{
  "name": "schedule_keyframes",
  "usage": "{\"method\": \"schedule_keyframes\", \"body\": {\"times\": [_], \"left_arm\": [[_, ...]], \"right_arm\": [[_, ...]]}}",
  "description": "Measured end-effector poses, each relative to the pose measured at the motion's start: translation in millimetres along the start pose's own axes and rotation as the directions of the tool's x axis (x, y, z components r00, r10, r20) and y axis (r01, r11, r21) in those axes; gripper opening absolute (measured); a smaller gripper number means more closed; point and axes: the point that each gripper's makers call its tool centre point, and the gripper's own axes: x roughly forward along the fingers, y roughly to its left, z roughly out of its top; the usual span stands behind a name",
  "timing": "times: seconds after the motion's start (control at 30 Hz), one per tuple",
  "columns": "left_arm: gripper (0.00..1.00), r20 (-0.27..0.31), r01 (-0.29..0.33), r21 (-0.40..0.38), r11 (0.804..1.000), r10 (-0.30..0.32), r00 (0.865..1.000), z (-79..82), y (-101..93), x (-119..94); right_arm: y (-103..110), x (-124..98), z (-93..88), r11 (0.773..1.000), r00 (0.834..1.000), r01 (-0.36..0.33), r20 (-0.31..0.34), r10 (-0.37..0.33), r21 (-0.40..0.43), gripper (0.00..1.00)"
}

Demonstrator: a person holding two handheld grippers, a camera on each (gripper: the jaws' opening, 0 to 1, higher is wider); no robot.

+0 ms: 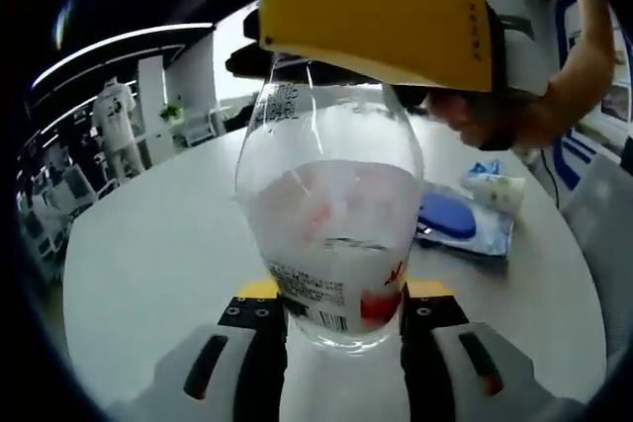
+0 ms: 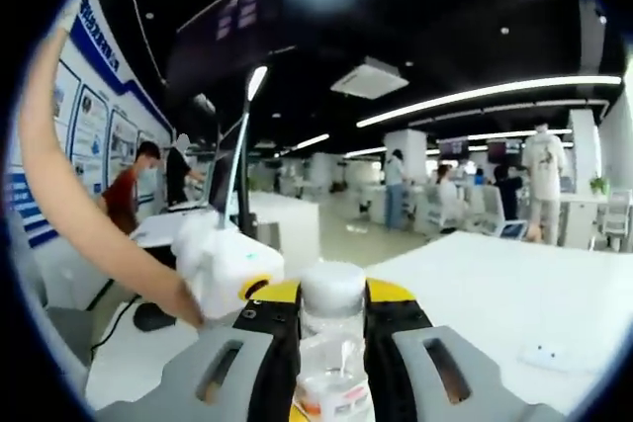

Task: Arrange the tabletop items into an orderly group along one side of the table until the central work area is clear of visible clutter.

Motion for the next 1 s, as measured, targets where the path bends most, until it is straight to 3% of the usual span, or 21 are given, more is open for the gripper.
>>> {"method": "schedule_keyframes", "body": {"times": [0.17, 0.47, 0.8, 1.0], "left_arm": [[0.43, 0.01, 0.057, 0.017, 0.998, -0.057, 0.998, -1.4, 2.8, 6], [0.43, 0.006, 0.076, 0.021, 0.997, -0.076, 0.997, -9.9, 3.0, 16], [0.43, 0.014, 0.117, 0.029, 0.993, -0.118, 0.993, -18.3, 3.3, 21], [0.43, 0.067, 0.136, 0.031, 0.99, -0.138, 0.988, -15.3, 4.3, 21]], "right_arm": [[-7, 1, -3.8, 0.998, 0.998, 0.06, -0.002, -0.06, 0.006, 0.19], [-15, 0, -16.7, 0.991, 0.99, 0.136, -0.025, -0.136, 0.011, 0.19], [-22, 1, -27.2, 0.985, 0.985, 0.169, -0.048, -0.168, 0.02, 0.19], [-28, 2, -28.3, 0.988, 0.987, 0.156, -0.042, -0.155, 0.022, 0.2]]}}
